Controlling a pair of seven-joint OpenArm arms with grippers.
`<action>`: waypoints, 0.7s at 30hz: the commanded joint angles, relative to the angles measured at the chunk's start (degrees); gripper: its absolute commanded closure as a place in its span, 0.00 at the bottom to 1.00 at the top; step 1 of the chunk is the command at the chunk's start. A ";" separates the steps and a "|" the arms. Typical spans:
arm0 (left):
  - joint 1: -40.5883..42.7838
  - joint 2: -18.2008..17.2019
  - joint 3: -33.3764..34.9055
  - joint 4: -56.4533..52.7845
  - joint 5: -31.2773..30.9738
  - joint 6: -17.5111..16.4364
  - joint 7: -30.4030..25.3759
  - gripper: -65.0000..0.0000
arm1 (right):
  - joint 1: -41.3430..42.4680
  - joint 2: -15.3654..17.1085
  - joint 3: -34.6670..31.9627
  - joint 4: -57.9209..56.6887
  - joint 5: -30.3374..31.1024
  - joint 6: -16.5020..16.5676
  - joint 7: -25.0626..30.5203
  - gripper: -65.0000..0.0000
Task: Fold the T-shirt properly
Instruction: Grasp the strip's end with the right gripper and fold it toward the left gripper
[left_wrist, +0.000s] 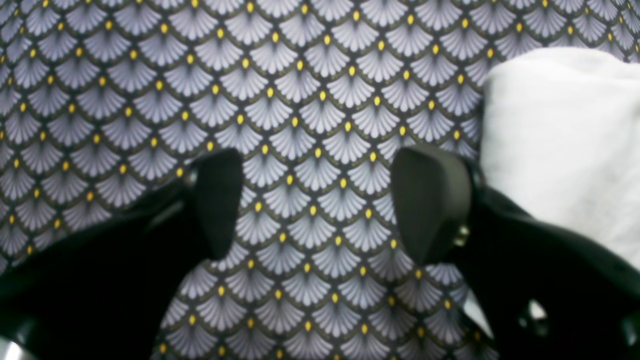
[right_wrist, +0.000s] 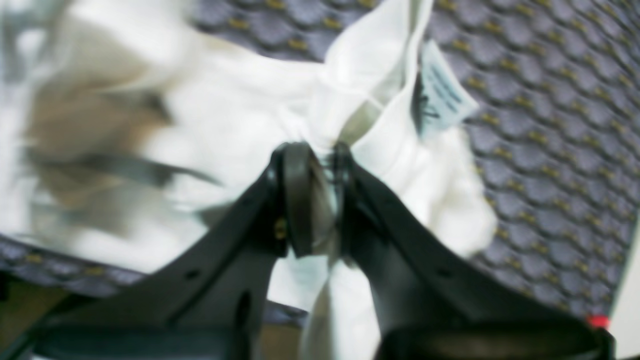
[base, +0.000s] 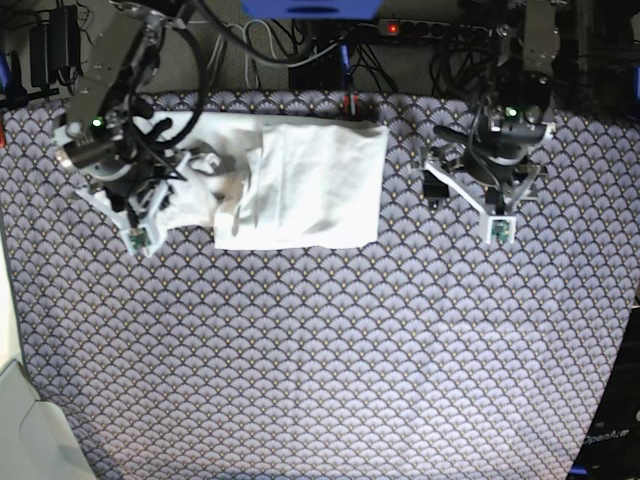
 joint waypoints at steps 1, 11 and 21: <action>-0.25 -0.39 -0.17 1.00 -0.05 -0.10 -0.97 0.26 | 0.86 -0.36 -0.87 1.59 0.90 -0.03 1.38 0.97; 0.80 -0.39 -0.52 1.00 -0.05 -0.10 -0.97 0.26 | 3.32 -0.71 -3.42 1.94 11.45 -0.03 0.68 0.97; 0.27 -0.21 -0.35 0.92 0.04 -0.01 -0.88 0.26 | 1.82 -0.71 -10.72 1.77 17.87 -0.03 1.12 0.97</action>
